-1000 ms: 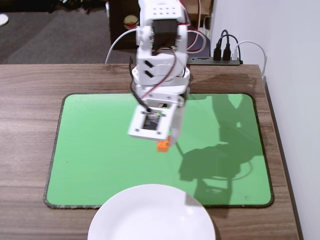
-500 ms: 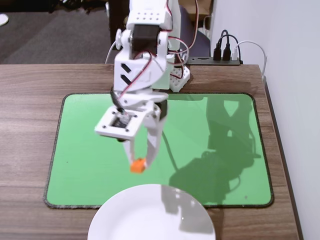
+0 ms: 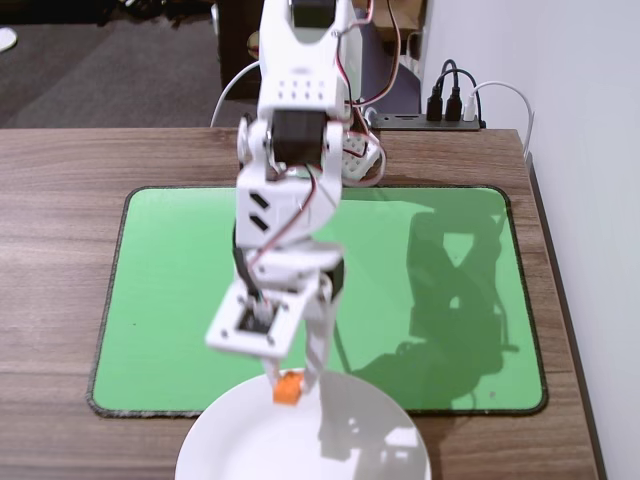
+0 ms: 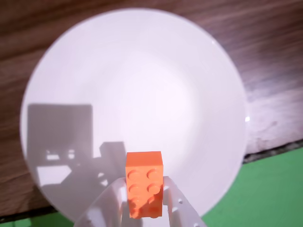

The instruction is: Grasp a lego block and put it on the plate.

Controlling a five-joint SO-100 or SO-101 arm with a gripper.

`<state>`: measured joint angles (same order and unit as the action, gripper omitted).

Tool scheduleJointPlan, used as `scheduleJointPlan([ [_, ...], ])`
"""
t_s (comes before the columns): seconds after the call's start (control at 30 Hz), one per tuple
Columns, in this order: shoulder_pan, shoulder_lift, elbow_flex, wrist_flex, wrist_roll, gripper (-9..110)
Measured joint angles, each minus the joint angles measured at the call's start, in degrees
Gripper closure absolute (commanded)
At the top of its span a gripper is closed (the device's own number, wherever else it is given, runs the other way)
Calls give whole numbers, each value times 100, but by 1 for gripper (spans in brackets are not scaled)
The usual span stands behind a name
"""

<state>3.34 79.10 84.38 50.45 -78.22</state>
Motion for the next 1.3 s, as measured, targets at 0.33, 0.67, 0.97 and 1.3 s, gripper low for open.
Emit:
scheduleJointPlan([
  [0.33, -193, -976, -439, 0, 53, 99],
  [0.67, -334, -1125, -475, 53, 202, 96],
  [0.97, -334, -1125, -580, 580, 202, 85],
  [1.3, -334, -1125, -633, 624, 202, 84],
])
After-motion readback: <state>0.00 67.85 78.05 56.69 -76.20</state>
